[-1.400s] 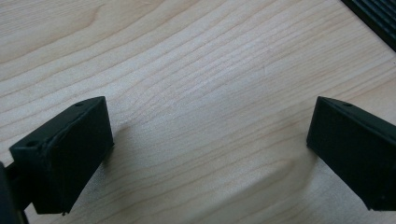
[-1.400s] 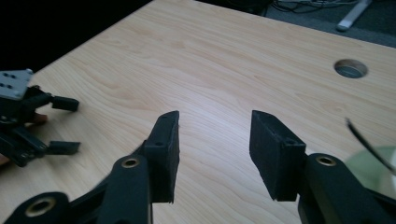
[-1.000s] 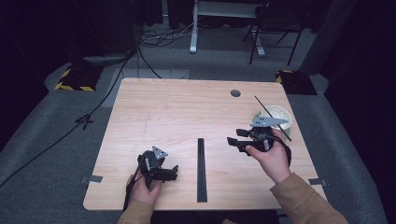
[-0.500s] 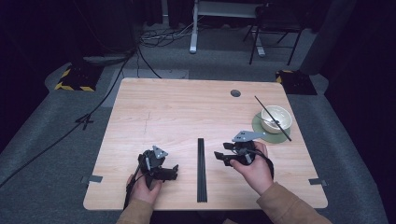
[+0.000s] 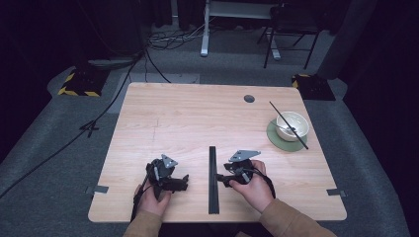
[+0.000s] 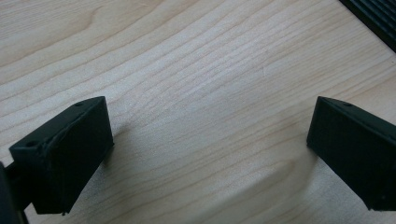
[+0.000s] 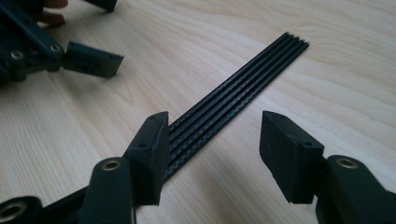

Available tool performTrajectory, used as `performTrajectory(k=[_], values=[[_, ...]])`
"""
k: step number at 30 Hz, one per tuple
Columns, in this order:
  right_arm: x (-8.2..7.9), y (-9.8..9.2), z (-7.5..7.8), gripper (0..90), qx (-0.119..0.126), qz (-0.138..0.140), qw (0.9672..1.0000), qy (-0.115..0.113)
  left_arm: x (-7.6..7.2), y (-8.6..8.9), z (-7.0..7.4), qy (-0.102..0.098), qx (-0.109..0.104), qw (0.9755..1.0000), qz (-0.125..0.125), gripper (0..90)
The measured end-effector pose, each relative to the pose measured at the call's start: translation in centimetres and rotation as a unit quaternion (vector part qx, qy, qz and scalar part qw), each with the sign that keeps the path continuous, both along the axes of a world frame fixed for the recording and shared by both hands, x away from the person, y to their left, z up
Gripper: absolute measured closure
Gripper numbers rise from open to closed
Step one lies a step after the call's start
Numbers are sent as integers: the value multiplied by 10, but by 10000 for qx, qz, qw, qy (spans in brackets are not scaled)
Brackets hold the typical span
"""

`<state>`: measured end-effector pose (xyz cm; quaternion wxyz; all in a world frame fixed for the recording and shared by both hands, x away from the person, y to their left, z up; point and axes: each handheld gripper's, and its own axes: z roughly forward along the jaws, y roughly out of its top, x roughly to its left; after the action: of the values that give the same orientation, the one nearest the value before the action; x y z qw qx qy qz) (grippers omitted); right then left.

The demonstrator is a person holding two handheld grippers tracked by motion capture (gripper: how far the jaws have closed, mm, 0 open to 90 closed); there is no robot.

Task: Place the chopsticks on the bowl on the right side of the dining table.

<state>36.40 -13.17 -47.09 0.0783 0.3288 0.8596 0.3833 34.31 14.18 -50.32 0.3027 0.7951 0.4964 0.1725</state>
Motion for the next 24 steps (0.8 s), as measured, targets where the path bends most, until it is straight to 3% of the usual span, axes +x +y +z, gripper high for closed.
performTrajectory(k=[1,3,15,24], values=[[-1,2,-2,448,-25,35,10000,40,0,0,0,-2,2,10000,-1,5],[-2,5,-6,449,-52,-152,9999,32,0,0,0,0,2,10000,0,5],[-5,8,-17,425,-299,-77,9995,29,0,0,0,-1,1,10000,1,6],[-7,9,-19,424,-337,-108,9994,25,0,0,0,0,-4,10000,0,5]])
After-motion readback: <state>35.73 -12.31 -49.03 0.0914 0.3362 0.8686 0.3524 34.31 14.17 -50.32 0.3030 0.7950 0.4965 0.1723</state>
